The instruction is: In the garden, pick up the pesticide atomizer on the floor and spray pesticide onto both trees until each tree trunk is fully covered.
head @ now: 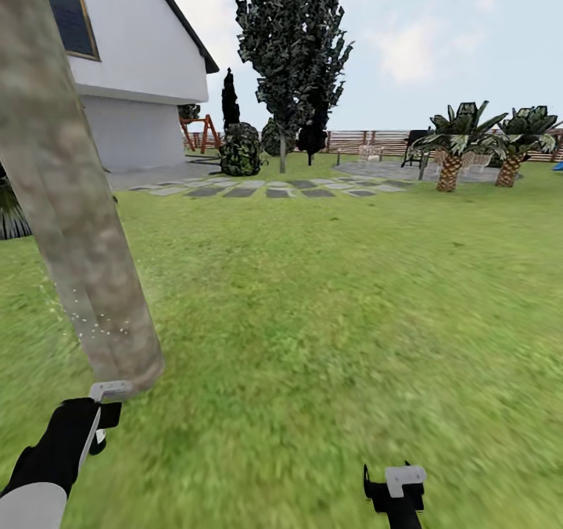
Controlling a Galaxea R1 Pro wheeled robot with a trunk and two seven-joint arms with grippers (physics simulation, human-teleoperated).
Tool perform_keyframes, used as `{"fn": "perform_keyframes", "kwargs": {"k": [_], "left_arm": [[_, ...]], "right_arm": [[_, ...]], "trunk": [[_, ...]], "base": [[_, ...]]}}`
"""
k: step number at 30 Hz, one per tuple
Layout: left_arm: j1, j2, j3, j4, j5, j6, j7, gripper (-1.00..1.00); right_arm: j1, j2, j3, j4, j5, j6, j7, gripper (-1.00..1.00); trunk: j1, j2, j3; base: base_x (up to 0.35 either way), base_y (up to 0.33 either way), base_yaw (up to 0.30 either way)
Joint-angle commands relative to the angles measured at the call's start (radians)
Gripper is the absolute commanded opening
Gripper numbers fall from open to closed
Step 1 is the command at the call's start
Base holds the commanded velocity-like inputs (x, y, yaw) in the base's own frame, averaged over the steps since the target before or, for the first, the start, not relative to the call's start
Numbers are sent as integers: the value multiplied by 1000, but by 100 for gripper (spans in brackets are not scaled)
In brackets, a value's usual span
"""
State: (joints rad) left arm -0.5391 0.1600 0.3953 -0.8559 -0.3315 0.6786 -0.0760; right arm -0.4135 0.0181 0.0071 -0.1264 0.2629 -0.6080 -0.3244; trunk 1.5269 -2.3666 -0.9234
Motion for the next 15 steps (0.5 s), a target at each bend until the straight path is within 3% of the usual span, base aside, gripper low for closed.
{"fn": "perform_keyframes", "kwargs": {"k": [1, 6, 15], "left_arm": [[0, 0, 2, -2, -11, 4, -8, -100], [-1, 0, 1, -2, -11, 4, -7, -100], [-1, 0, 1, -2, -11, 4, -7, -100]], "right_arm": [[-1, 0, 1, 1, 10, 0, -10, 100], [-1, 0, 1, 1, 10, 0, -10, 100], [-1, 2, 1, 1, 10, 0, -10, 100]], "trunk": [[0, 0, -1], [0, 0, -1], [0, 0, -1]], "base": [[235, -193, 0], [238, -191, 50], [238, -191, 261]]}}
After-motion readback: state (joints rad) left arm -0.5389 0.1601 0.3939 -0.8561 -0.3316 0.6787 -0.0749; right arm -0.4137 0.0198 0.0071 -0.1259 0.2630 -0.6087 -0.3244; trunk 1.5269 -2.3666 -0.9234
